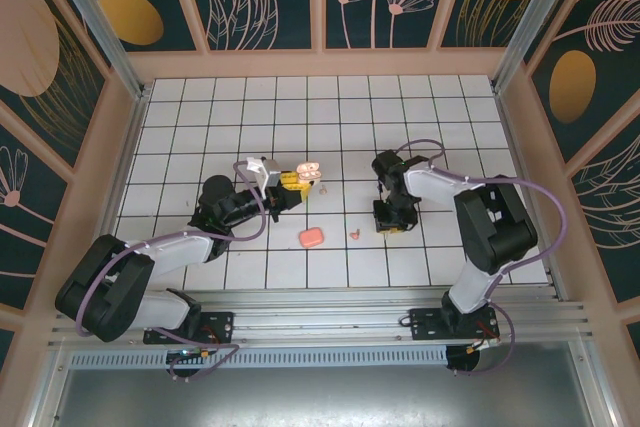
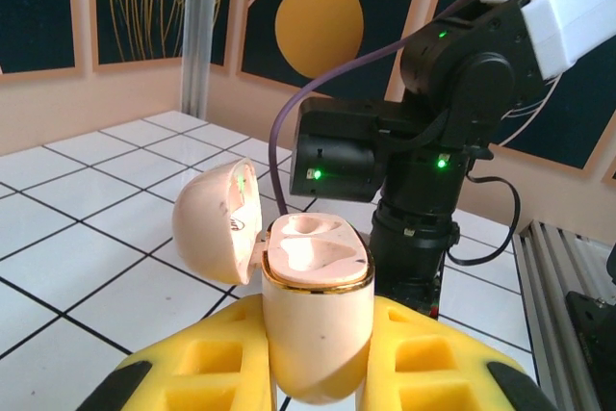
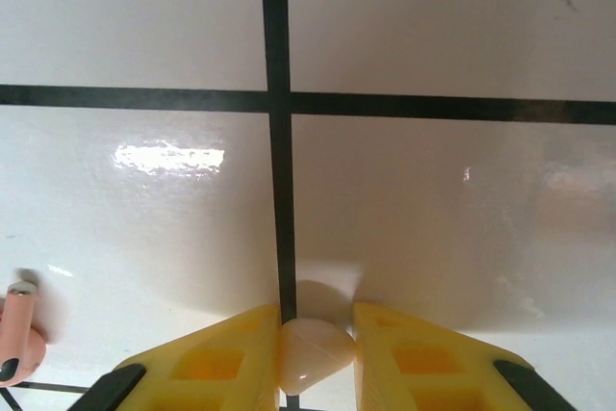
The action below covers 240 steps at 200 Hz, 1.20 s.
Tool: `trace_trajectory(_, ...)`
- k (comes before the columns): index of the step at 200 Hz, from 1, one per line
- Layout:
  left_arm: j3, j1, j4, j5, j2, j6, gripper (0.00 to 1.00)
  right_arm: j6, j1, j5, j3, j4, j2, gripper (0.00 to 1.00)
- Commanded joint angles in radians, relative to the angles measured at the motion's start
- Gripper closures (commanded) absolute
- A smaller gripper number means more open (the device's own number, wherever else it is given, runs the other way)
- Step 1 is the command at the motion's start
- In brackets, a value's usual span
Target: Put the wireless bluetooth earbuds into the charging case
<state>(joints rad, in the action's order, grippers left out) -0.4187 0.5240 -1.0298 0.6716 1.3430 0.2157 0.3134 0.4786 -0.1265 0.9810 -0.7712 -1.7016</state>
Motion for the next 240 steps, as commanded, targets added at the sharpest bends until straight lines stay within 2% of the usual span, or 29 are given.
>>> trace_trajectory(1, 0.0, 0.006, 0.015, -0.007, -0.031, -0.033, 0.87, 0.053, -0.001, -0.029, -0.039, 0.096, 0.051, 0.76)
trace_trajectory(58, 0.034, 0.006, 0.004, -0.03, -0.001, -0.065, 0.87, 0.17, 0.016, -0.035, -0.119, 0.289, 0.215, 0.77)
trace_trajectory(105, 0.01, 0.006, 0.007, -0.01, 0.048, -0.142, 0.88, 0.223, 0.063, -0.004, -0.184, 0.464, 0.337, 0.77)
trace_trajectory(147, 0.003, 0.006, -0.045, 0.002, 0.087, -0.19, 0.89, 0.223, 0.139, 0.042, -0.203, 0.577, 0.434, 0.78)
trace_trajectory(181, -0.011, 0.008, -0.001, 0.02, 0.098, -0.285, 0.88, 0.212, 0.174, 0.066, -0.211, 0.641, 0.514, 0.78)
trace_trajectory(240, -0.018, 0.01, 0.034, 0.036, 0.09, -0.411, 0.89, 0.194, 0.224, 0.037, -0.209, 0.755, 0.593, 0.78)
